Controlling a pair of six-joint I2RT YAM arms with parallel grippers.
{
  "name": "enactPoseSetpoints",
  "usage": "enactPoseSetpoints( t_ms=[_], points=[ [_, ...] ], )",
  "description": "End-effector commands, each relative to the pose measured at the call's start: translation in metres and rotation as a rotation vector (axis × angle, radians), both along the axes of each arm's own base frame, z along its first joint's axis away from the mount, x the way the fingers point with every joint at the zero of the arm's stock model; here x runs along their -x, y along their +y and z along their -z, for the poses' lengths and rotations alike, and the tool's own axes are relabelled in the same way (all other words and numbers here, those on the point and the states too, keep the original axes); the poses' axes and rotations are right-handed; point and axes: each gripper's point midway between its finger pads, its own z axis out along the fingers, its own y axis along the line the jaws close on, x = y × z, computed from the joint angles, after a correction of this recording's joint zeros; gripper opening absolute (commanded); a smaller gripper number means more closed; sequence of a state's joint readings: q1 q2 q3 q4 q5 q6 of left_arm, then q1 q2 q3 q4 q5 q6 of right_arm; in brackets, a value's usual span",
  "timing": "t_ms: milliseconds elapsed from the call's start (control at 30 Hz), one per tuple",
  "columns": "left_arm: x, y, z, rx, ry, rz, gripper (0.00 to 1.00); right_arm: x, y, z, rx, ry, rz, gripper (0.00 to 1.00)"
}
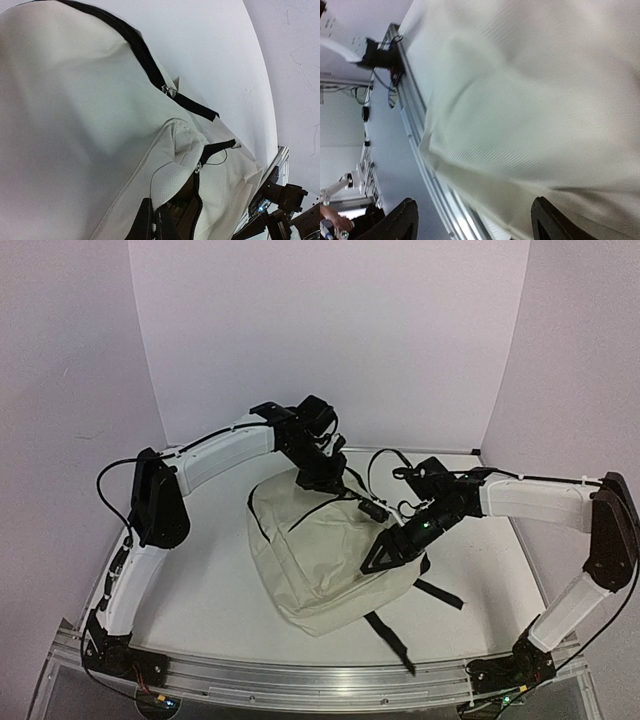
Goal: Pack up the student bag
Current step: Adjust the student bag at the center of the board, then zip the student bag at the center of the board.
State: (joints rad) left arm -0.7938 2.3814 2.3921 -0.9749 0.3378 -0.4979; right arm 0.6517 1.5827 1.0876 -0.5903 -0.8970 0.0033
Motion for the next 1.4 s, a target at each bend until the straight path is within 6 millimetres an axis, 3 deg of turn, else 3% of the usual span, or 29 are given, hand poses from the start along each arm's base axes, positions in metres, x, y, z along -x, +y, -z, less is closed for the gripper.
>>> enactPoseSetpoints(
  t_ms=[0, 100, 200, 367, 500, 600, 700, 833, 900, 1033, 1133, 1267, 1367],
  points=[
    [-0.018, -0.009, -0.054, 0.133, -0.15, 0.048, 0.0, -0.029, -0.01, -0.044, -0.065, -0.131, 0.049, 0.77],
    [-0.014, -0.004, -0.061, 0.128, -0.174, 0.064, 0.0, -0.052, -0.023, -0.063, -0.089, -0.175, 0.108, 0.74],
    [-0.007, -0.001, -0.069, 0.13, -0.203, 0.107, 0.0, -0.084, -0.043, -0.064, -0.077, -0.194, 0.187, 0.73],
    [0.001, 0.006, -0.076, 0.103, -0.251, 0.15, 0.0, -0.137, -0.063, -0.038, 0.034, -0.235, 0.279, 0.7],
    [-0.011, 0.021, -0.066, 0.012, -0.265, 0.08, 0.04, -0.155, -0.067, -0.016, 0.042, -0.192, 0.279, 0.63],
    [-0.02, 0.031, -0.062, -0.058, -0.276, 0.028, 0.15, -0.161, -0.064, -0.016, -0.011, -0.116, 0.295, 0.63],
    [-0.022, 0.033, -0.07, -0.058, -0.302, 0.02, 0.29, -0.163, -0.06, -0.021, -0.046, -0.094, 0.293, 0.62],
    [-0.011, 0.018, -0.092, 0.019, -0.347, 0.083, 0.56, -0.167, -0.06, -0.026, -0.064, -0.087, 0.3, 0.59],
    [0.001, 0.004, -0.1, 0.04, -0.4, 0.15, 0.63, -0.172, -0.065, -0.031, -0.081, -0.073, 0.323, 0.6],
    [0.02, -0.023, -0.102, 0.013, -0.507, 0.26, 0.65, -0.187, -0.086, -0.028, -0.056, -0.06, 0.405, 0.61],
    [0.026, -0.04, -0.09, -0.05, -0.594, 0.323, 0.64, -0.195, -0.102, -0.01, 0.007, -0.02, 0.481, 0.61],
    [0.027, -0.056, -0.073, -0.128, -0.704, 0.392, 0.63, -0.185, -0.106, 0.021, 0.052, 0.054, 0.492, 0.61],
    [0.027, -0.062, -0.072, -0.118, -0.73, 0.408, 0.62, -0.173, -0.105, 0.04, 0.058, 0.117, 0.483, 0.6]
  ],
)
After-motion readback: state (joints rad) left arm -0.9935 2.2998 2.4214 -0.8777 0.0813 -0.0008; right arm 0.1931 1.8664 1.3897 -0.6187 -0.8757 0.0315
